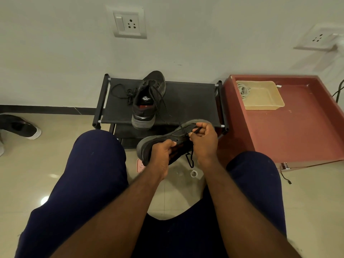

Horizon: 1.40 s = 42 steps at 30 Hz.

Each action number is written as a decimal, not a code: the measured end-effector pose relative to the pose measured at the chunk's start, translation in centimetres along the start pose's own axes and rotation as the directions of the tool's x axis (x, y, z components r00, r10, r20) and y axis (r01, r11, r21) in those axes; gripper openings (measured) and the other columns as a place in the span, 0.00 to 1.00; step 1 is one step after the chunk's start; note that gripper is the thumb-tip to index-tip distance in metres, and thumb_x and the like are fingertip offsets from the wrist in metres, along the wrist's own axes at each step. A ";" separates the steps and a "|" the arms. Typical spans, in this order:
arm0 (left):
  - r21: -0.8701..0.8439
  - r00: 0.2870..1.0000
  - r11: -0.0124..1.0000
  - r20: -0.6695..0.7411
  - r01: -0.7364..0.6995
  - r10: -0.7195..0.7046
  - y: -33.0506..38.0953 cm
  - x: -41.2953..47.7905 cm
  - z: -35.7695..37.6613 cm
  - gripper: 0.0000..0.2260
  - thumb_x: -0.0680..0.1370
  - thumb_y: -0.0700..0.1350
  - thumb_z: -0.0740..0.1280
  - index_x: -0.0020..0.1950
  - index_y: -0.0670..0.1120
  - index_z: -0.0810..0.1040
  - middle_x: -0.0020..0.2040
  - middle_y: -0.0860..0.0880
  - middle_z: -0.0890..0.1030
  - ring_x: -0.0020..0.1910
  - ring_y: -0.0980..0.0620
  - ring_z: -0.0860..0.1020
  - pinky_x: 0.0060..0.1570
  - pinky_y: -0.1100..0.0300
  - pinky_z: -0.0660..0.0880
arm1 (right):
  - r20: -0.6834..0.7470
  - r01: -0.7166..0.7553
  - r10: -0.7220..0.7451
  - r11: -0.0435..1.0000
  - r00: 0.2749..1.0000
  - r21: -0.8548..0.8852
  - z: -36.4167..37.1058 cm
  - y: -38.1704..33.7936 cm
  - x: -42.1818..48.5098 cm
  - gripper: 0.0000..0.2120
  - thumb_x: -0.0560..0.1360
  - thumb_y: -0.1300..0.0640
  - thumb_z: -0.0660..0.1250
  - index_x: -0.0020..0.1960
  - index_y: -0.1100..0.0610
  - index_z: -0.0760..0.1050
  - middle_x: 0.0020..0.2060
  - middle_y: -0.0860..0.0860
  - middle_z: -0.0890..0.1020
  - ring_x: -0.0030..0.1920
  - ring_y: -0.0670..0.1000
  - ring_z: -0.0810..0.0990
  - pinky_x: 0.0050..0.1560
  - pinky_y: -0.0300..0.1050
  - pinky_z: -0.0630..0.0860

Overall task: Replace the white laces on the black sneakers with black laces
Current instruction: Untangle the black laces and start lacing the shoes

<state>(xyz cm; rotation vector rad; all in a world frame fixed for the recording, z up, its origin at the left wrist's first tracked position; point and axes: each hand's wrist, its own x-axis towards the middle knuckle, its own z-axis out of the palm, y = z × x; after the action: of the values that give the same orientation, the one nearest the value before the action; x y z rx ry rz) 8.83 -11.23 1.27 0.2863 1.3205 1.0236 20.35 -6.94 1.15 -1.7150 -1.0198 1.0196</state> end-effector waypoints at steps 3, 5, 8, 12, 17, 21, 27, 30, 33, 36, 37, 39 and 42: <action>0.026 1.000 1.000 -0.025 -0.002 0.003 -0.1 0.0 0.0 0.21 0.65 0.48 0.69 0.53 0.38 0.83 0.51 0.37 0.84 0.55 0.36 0.81 0.61 0.36 0.74 | 0.016 0.001 -0.001 1.000 1.000 -0.008 -0.1 0.0 0.0 0.18 0.73 0.70 0.69 0.53 0.50 0.74 0.44 0.54 0.83 0.47 0.54 0.84 0.55 0.56 0.81; 0.043 0.999 0.999 -0.046 -0.014 0.016 -0.4 0.4 -0.2 0.26 0.59 0.51 0.72 0.52 0.39 0.83 0.51 0.37 0.84 0.55 0.36 0.81 0.60 0.35 0.75 | 0.028 -0.015 0.015 1.000 1.000 0.011 -0.1 -0.1 -0.1 0.17 0.73 0.70 0.70 0.55 0.52 0.74 0.44 0.54 0.84 0.47 0.54 0.84 0.55 0.56 0.81; 0.107 0.997 0.993 -0.058 -0.041 0.048 -0.9 1.2 -0.6 0.28 0.56 0.53 0.72 0.50 0.38 0.83 0.49 0.36 0.84 0.54 0.36 0.81 0.60 0.35 0.75 | 0.034 -0.045 0.043 0.998 0.999 0.052 -0.3 -0.2 -0.3 0.16 0.74 0.70 0.70 0.57 0.56 0.74 0.45 0.57 0.84 0.47 0.56 0.84 0.53 0.55 0.82; 0.173 0.992 0.979 -0.045 -0.106 0.116 -0.3 0.2 -0.4 0.28 0.58 0.52 0.71 0.48 0.32 0.81 0.45 0.35 0.83 0.48 0.35 0.81 0.55 0.39 0.77 | 0.033 -0.115 0.112 0.986 0.993 0.121 -0.8 -0.5 -0.5 0.18 0.73 0.71 0.70 0.62 0.62 0.73 0.45 0.58 0.83 0.43 0.52 0.83 0.48 0.50 0.83; 0.256 0.983 0.953 -0.039 -0.162 0.178 -0.1 -0.7 -0.2 0.09 0.69 0.44 0.70 0.41 0.37 0.78 0.37 0.40 0.75 0.39 0.44 0.74 0.44 0.49 0.73 | 0.095 -0.179 0.168 0.975 0.981 0.132 -1.2 -0.6 -0.5 0.21 0.72 0.73 0.71 0.62 0.60 0.71 0.44 0.57 0.83 0.45 0.54 0.84 0.47 0.48 0.83; 0.277 0.979 0.943 -0.033 -0.185 0.202 -0.2 -0.9 -0.2 0.08 0.68 0.44 0.70 0.41 0.39 0.77 0.37 0.41 0.74 0.38 0.45 0.73 0.43 0.51 0.72 | 0.078 -0.199 0.191 0.973 0.978 0.117 -1.0 -0.4 -0.4 0.22 0.70 0.73 0.72 0.59 0.58 0.71 0.43 0.57 0.82 0.43 0.55 0.85 0.48 0.52 0.84; 0.297 0.978 0.938 -0.054 -0.178 0.202 -0.3 -0.6 -0.4 0.06 0.74 0.38 0.67 0.38 0.39 0.74 0.35 0.42 0.73 0.37 0.47 0.72 0.38 0.57 0.70 | 0.043 -0.283 0.281 0.934 0.959 0.219 -1.2 -0.4 -0.3 0.22 0.72 0.74 0.70 0.60 0.59 0.69 0.48 0.62 0.82 0.48 0.59 0.85 0.43 0.46 0.83; 0.304 0.979 0.937 -0.056 -0.172 0.198 -0.4 -0.5 -0.4 0.05 0.75 0.38 0.67 0.39 0.39 0.75 0.36 0.42 0.74 0.39 0.46 0.73 0.40 0.56 0.71 | 0.042 -0.302 0.301 0.922 0.953 0.242 -1.2 -0.3 -0.3 0.21 0.72 0.74 0.70 0.60 0.59 0.69 0.49 0.63 0.82 0.49 0.59 0.85 0.41 0.44 0.83; 0.299 0.978 0.936 -0.043 -0.184 0.205 -0.4 -0.5 -0.4 0.05 0.74 0.39 0.68 0.41 0.39 0.76 0.37 0.41 0.74 0.39 0.45 0.73 0.40 0.55 0.71 | 0.047 -0.298 0.295 0.926 0.954 0.233 -1.2 -0.3 -0.5 0.21 0.72 0.74 0.70 0.61 0.62 0.69 0.46 0.62 0.82 0.44 0.57 0.85 0.39 0.43 0.82; 0.289 0.978 0.938 -0.030 -0.190 0.208 -0.2 -0.7 -0.3 0.10 0.68 0.45 0.70 0.41 0.39 0.77 0.37 0.41 0.74 0.39 0.45 0.73 0.42 0.51 0.72 | 0.052 -0.296 0.291 0.931 0.955 0.214 -1.1 -0.4 -0.5 0.20 0.72 0.74 0.71 0.59 0.62 0.70 0.46 0.62 0.82 0.42 0.55 0.85 0.37 0.42 0.81; 0.285 0.979 0.940 -0.029 -0.185 0.202 -0.2 -0.8 -0.3 0.11 0.66 0.47 0.69 0.40 0.39 0.76 0.36 0.41 0.74 0.38 0.45 0.73 0.42 0.50 0.73 | 0.061 -0.304 0.298 0.930 0.953 0.207 -1.1 -0.5 -0.6 0.19 0.71 0.74 0.71 0.58 0.62 0.70 0.47 0.63 0.82 0.42 0.56 0.85 0.37 0.42 0.81; 0.280 0.979 0.942 -0.028 -0.185 0.201 -0.3 -0.8 -0.3 0.11 0.65 0.47 0.69 0.39 0.40 0.75 0.36 0.41 0.72 0.38 0.45 0.72 0.42 0.50 0.72 | 0.096 -0.338 0.325 0.916 0.941 0.214 -1.2 -0.7 -0.6 0.19 0.72 0.74 0.71 0.58 0.62 0.70 0.47 0.62 0.81 0.42 0.55 0.84 0.38 0.43 0.82; 0.289 0.980 0.940 -0.035 -0.179 0.198 -0.2 -0.9 -0.3 0.08 0.68 0.43 0.69 0.38 0.40 0.74 0.35 0.42 0.71 0.37 0.45 0.71 0.41 0.50 0.72 | 0.141 -0.395 0.371 0.891 0.918 0.224 -1.6 -0.9 -0.7 0.19 0.72 0.75 0.70 0.59 0.63 0.69 0.46 0.62 0.81 0.41 0.55 0.84 0.38 0.43 0.83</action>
<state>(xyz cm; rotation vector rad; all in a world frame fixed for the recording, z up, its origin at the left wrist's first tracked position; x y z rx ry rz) 8.71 -12.17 1.60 0.6133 1.5222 1.0064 21.36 -7.75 2.58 -1.7038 -0.5832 1.4293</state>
